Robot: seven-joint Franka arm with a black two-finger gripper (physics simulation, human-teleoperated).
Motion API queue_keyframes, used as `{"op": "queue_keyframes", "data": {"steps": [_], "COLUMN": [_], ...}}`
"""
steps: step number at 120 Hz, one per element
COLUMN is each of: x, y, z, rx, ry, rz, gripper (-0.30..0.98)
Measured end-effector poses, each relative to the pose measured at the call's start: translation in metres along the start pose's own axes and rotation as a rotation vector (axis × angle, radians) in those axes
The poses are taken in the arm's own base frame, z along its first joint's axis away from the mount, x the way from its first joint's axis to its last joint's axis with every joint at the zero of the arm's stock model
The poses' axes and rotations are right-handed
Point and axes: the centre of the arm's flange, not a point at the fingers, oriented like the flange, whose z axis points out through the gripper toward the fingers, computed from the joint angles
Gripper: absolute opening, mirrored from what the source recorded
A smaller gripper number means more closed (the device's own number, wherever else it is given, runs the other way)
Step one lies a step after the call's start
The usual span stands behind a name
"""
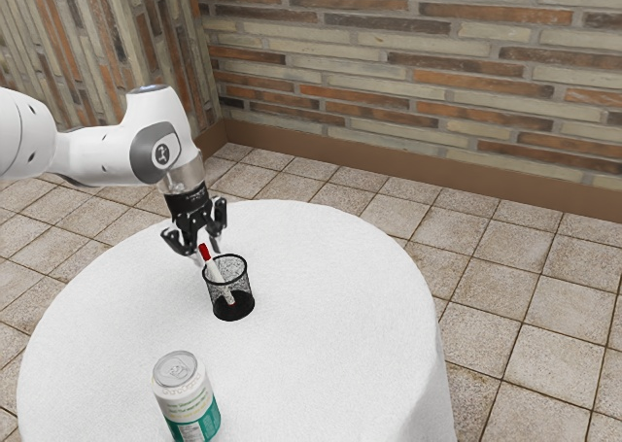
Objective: Take the marker out of the pen holder and place it to the left of the pen holder.
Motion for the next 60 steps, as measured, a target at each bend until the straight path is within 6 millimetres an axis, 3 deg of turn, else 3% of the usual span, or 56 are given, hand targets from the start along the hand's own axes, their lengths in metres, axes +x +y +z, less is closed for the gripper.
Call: {"op": "queue_keyframes", "data": {"steps": [41,60], "x": [-0.001,-0.013], "y": [0.001,0.003], "z": [-0.001,-0.018], "rx": [-0.004,-0.028], "ry": [0.002,0.015], "rz": [0.002,0.024], "gripper": [0.05,-0.01]}}
